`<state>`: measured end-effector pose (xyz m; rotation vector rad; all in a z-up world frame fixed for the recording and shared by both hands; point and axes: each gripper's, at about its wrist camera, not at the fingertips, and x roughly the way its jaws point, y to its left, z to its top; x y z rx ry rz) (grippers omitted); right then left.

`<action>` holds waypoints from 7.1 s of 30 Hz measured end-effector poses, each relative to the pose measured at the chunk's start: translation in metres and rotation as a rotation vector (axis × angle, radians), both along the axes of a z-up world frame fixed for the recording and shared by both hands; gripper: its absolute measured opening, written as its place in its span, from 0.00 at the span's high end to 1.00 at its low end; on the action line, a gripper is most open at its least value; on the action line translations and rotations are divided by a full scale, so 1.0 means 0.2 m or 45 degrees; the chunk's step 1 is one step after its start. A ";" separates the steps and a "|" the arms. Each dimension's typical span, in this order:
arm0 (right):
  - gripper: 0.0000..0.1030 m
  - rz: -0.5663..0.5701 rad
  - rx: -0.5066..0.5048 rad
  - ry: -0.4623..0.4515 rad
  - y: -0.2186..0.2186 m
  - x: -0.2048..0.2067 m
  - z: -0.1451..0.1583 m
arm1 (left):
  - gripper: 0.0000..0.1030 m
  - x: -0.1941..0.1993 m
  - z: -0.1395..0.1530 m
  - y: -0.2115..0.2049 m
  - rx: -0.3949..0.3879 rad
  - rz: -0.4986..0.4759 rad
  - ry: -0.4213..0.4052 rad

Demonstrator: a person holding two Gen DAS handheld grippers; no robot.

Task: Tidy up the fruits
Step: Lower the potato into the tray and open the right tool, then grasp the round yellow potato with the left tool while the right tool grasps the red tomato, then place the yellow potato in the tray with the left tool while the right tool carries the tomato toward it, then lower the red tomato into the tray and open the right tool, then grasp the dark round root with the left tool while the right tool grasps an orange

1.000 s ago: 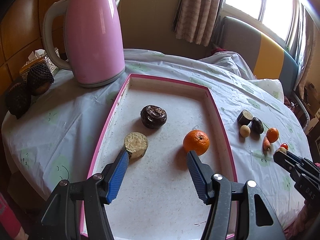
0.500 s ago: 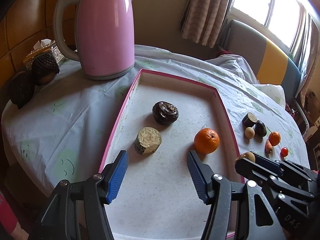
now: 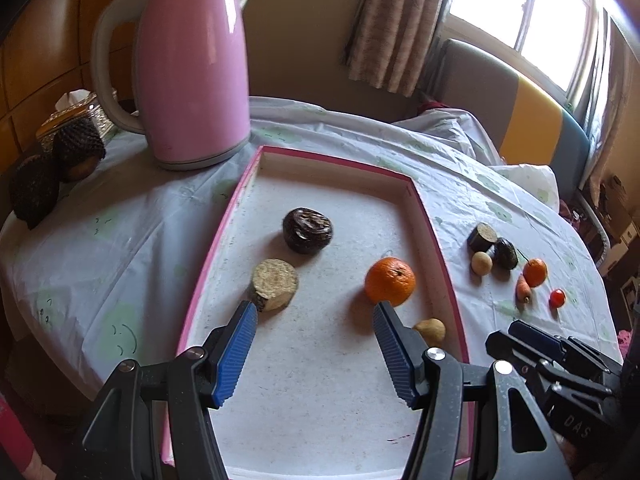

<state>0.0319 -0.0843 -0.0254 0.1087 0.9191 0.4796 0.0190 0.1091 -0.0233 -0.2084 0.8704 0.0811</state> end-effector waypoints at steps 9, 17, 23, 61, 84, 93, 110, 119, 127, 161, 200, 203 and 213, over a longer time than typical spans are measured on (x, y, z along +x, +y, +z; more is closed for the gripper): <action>0.54 -0.199 -0.004 0.045 -0.28 0.01 -0.06 | 0.40 0.03 0.03 -0.14 0.003 -0.123 -0.015; 0.54 -0.321 -0.026 0.047 -0.46 0.03 -0.09 | 0.44 0.10 0.05 -0.33 0.020 -0.280 -0.018; 0.54 -0.385 -0.043 0.050 -0.56 0.03 -0.11 | 0.46 0.20 0.05 -0.50 0.018 -0.401 0.003; 0.53 -0.616 -0.205 0.034 -0.89 0.35 -0.20 | 0.76 0.68 -0.24 -0.84 0.018 -0.334 0.160; 0.70 -0.560 -0.311 -0.038 -0.83 0.34 -0.24 | 0.76 0.30 0.01 -0.68 0.012 -0.373 -0.017; 0.70 -0.558 -0.354 -0.042 -0.82 0.33 -0.25 | 0.76 0.20 0.05 -0.47 0.001 -0.269 -0.041; 0.70 -0.556 -0.378 -0.044 -0.81 0.34 -0.24 | 0.76 0.08 -0.03 -0.08 0.005 -0.065 0.002; 0.71 -0.556 -0.379 -0.044 -0.80 0.33 -0.24 | 0.76 0.08 -0.10 -0.02 -0.006 -0.025 0.055; 0.71 -0.556 -0.381 -0.044 -0.80 0.33 -0.24 | 0.69 0.08 -0.13 -0.01 -0.035 0.015 0.099; 0.71 0.270 -0.062 -0.080 0.28 0.03 0.05 | 0.68 0.00 -0.08 0.11 -0.047 0.098 0.050; 0.42 -0.455 -0.094 -0.016 -0.50 0.08 -0.11 | 0.68 0.03 0.01 -0.18 0.007 -0.147 -0.024; 0.49 -0.501 -0.096 -0.005 -0.59 0.10 -0.12 | 0.68 0.05 0.02 -0.25 -0.015 -0.201 -0.026; 0.53 -0.513 -0.088 -0.008 -0.67 0.28 -0.11 | 0.68 0.12 -0.01 -0.44 -0.007 -0.347 0.012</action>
